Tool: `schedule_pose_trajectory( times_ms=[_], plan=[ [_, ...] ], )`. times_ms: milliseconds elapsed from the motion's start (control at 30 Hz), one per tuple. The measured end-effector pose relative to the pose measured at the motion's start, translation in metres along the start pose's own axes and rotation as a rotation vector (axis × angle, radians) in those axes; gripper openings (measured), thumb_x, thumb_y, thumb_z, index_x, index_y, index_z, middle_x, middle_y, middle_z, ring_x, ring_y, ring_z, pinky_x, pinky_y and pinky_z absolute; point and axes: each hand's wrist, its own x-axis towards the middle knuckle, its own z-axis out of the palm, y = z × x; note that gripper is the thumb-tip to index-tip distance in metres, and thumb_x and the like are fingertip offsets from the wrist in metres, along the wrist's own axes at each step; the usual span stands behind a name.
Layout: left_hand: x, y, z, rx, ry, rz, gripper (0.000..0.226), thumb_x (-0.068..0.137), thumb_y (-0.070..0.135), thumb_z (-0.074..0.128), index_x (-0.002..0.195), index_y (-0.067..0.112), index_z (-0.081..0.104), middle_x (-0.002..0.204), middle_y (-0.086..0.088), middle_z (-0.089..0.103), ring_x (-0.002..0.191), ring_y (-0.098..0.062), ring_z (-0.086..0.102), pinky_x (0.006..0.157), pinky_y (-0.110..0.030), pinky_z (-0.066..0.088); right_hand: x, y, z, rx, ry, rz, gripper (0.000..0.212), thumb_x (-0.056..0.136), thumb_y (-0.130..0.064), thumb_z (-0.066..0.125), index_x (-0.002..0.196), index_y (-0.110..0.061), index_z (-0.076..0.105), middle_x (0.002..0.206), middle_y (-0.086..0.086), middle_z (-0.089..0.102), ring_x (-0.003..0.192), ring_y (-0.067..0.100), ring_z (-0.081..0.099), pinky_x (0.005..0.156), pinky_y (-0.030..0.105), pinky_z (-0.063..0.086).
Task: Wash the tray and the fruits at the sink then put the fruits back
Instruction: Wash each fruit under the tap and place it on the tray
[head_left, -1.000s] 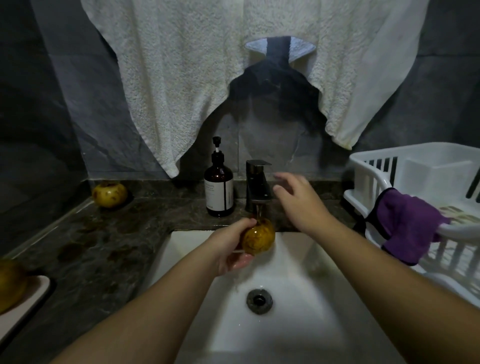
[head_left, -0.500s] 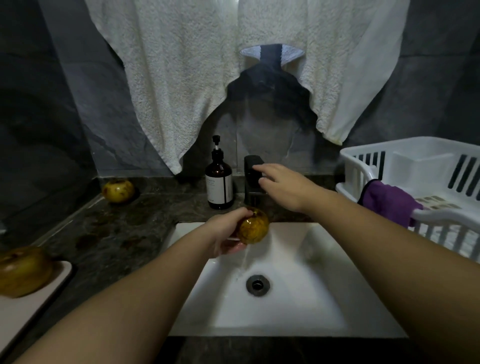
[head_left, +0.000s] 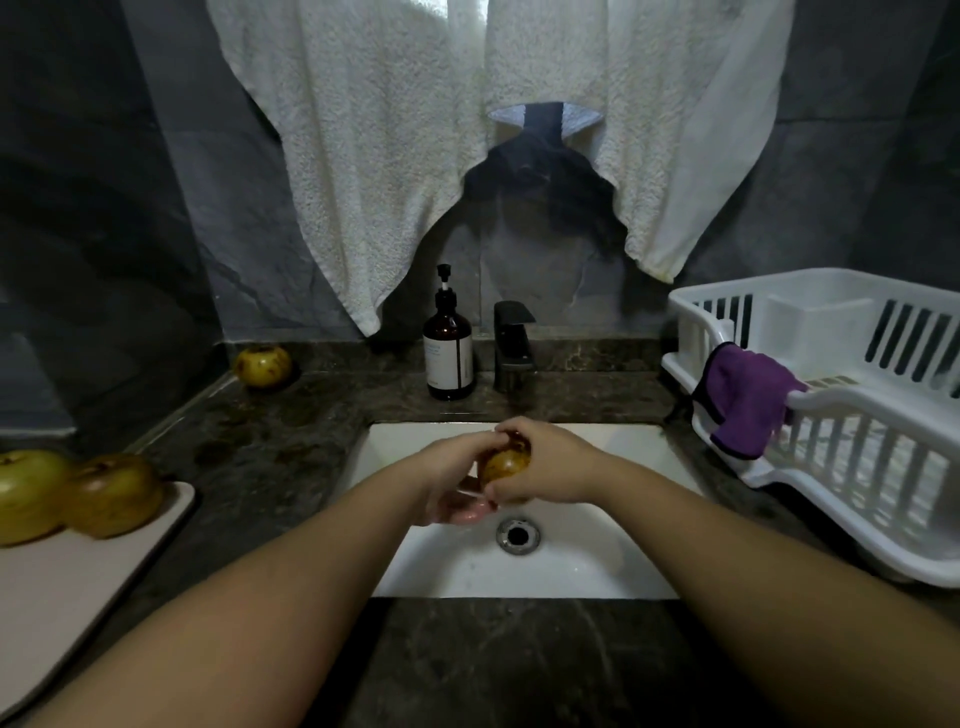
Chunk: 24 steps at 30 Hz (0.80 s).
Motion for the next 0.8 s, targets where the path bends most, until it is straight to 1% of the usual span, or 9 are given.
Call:
schedule_pose_trajectory(
  times_ms=[133,200,267,400,500,633,667,733,800],
  plan=[
    [-0.011,0.013,-0.019,0.125,0.072,0.107,0.070,0.090,0.070,0.062,0.147,0.030,0.050,0.136,-0.010,0.060,0.115,-0.029,0.064,0.086,-0.041,0.055,-0.004,-0.008,-0.021,-0.008,0.218,0.021,0.095,0.061,-0.065,0.080,0.144,-0.042,0.040,0.125,-0.008,0.043,0.107,0.015,0.053,0.086,0.032,0.051],
    [-0.013,0.013,-0.023,0.220,0.132,0.165,0.071,0.093,0.067,0.061,0.152,0.030,0.046,0.144,-0.007,0.056,0.120,-0.027,0.060,0.094,-0.043,0.053,-0.013,-0.007,-0.020,-0.063,0.200,0.042,0.092,0.063,-0.065,0.079,0.143,-0.042,0.039,0.126,-0.008,0.040,0.107,0.016,0.052,0.087,0.032,0.051],
    [-0.014,0.008,-0.023,0.284,0.164,0.204,0.066,0.096,0.062,0.060,0.151,0.027,0.047,0.143,-0.005,0.057,0.118,-0.024,0.059,0.097,-0.044,0.052,-0.020,-0.003,-0.015,-0.230,0.104,0.066,0.090,0.065,-0.064,0.079,0.143,-0.041,0.040,0.126,-0.007,0.042,0.107,0.018,0.053,0.087,0.034,0.053],
    [-0.011,0.001,-0.025,0.289,0.173,0.242,0.053,0.098,0.058,0.061,0.141,0.026,0.054,0.126,0.002,0.064,0.110,-0.018,0.062,0.097,-0.043,0.053,-0.022,0.001,-0.012,-0.044,0.299,0.111,0.087,0.061,-0.065,0.075,0.138,-0.044,0.041,0.123,-0.006,0.041,0.102,0.017,0.055,0.080,0.031,0.052],
    [-0.010,-0.002,-0.027,0.325,0.166,0.276,0.039,0.100,0.055,0.060,0.129,0.029,0.058,0.120,0.006,0.065,0.106,-0.015,0.064,0.090,-0.039,0.054,-0.027,0.006,-0.003,-0.131,0.158,0.153,0.086,0.065,-0.061,0.077,0.140,-0.041,0.041,0.128,-0.004,0.044,0.105,0.018,0.054,0.085,0.033,0.054],
    [-0.005,0.000,-0.028,0.342,0.186,0.331,0.029,0.099,0.050,0.062,0.122,0.031,0.064,0.120,0.005,0.067,0.106,-0.015,0.065,0.081,-0.034,0.054,-0.016,0.006,-0.014,0.013,0.296,0.138,0.085,0.064,-0.056,0.079,0.139,-0.041,0.042,0.123,-0.004,0.041,0.100,0.017,0.053,0.073,0.027,0.050],
    [-0.003,0.000,-0.027,0.333,0.190,0.332,0.029,0.099,0.048,0.063,0.121,0.030,0.064,0.120,0.004,0.067,0.106,-0.015,0.065,0.081,-0.034,0.055,-0.015,0.003,-0.015,0.008,0.267,0.139,0.086,0.064,-0.056,0.079,0.139,-0.041,0.042,0.123,-0.004,0.041,0.100,0.017,0.052,0.071,0.026,0.050],
    [-0.002,-0.002,-0.025,0.336,0.193,0.337,0.027,0.099,0.045,0.064,0.121,0.030,0.065,0.117,0.005,0.067,0.105,-0.015,0.066,0.081,-0.034,0.055,-0.013,-0.001,-0.011,-0.040,0.197,0.163,0.087,0.065,-0.055,0.079,0.142,-0.039,0.042,0.128,-0.003,0.042,0.103,0.020,0.052,0.078,0.032,0.054],
    [0.001,-0.003,-0.023,0.343,0.191,0.339,0.028,0.099,0.042,0.065,0.124,0.029,0.064,0.116,0.006,0.067,0.105,-0.015,0.066,0.081,-0.033,0.055,-0.007,-0.004,-0.010,-0.004,0.264,0.157,0.086,0.067,-0.053,0.079,0.143,-0.038,0.041,0.129,-0.002,0.041,0.106,0.021,0.052,0.084,0.035,0.054]
  ],
)
